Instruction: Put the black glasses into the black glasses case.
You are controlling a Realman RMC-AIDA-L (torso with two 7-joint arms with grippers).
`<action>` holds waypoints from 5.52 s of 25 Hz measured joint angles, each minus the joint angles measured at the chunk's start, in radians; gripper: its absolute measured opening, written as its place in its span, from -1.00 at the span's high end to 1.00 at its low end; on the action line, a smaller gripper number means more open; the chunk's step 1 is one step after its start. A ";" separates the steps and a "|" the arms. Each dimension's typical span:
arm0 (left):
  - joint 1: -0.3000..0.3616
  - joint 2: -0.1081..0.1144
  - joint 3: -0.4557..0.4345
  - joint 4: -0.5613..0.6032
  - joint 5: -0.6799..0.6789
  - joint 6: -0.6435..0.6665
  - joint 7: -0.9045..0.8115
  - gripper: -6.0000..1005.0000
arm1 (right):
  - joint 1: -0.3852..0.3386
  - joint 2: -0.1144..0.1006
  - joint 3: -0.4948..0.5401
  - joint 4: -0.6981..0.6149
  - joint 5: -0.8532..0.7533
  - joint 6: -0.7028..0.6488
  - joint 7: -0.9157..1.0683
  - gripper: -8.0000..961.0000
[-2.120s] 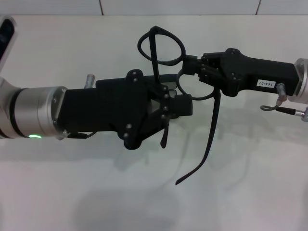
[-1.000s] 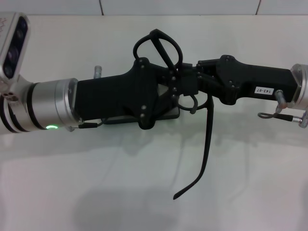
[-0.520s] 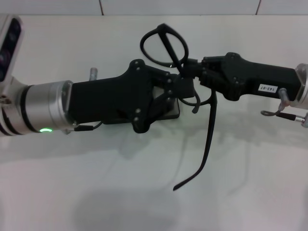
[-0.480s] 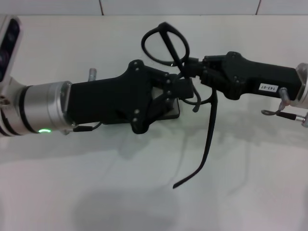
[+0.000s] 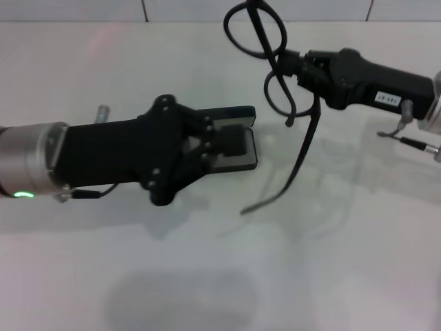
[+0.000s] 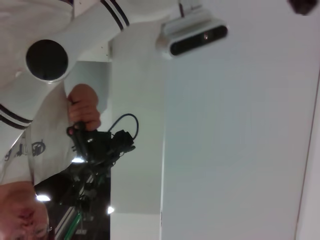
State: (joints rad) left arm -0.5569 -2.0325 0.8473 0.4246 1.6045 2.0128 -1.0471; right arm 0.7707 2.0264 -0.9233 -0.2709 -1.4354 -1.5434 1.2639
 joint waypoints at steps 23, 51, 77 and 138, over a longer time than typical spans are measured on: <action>0.130 -0.049 0.003 0.044 0.198 -0.229 -0.030 0.99 | 0.003 0.001 -0.012 -0.048 0.160 0.049 -0.001 0.83; -0.044 -0.061 0.005 -0.155 0.058 -0.234 0.036 0.99 | 0.080 0.001 -0.178 0.112 0.297 0.022 0.025 0.83; -0.051 -0.064 0.001 -0.158 -0.047 -0.246 0.004 0.99 | 0.052 0.001 -0.274 0.118 0.298 0.037 0.017 0.84; -0.048 -0.052 0.006 -0.146 -0.026 -0.274 -0.028 0.99 | -0.003 0.001 -0.307 0.101 0.296 -0.038 -0.117 0.83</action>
State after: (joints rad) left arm -0.6048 -2.0849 0.8529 0.2782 1.5783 1.7390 -1.0754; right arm 0.7676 2.0279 -1.2302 -0.1702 -1.1393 -1.5817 1.1474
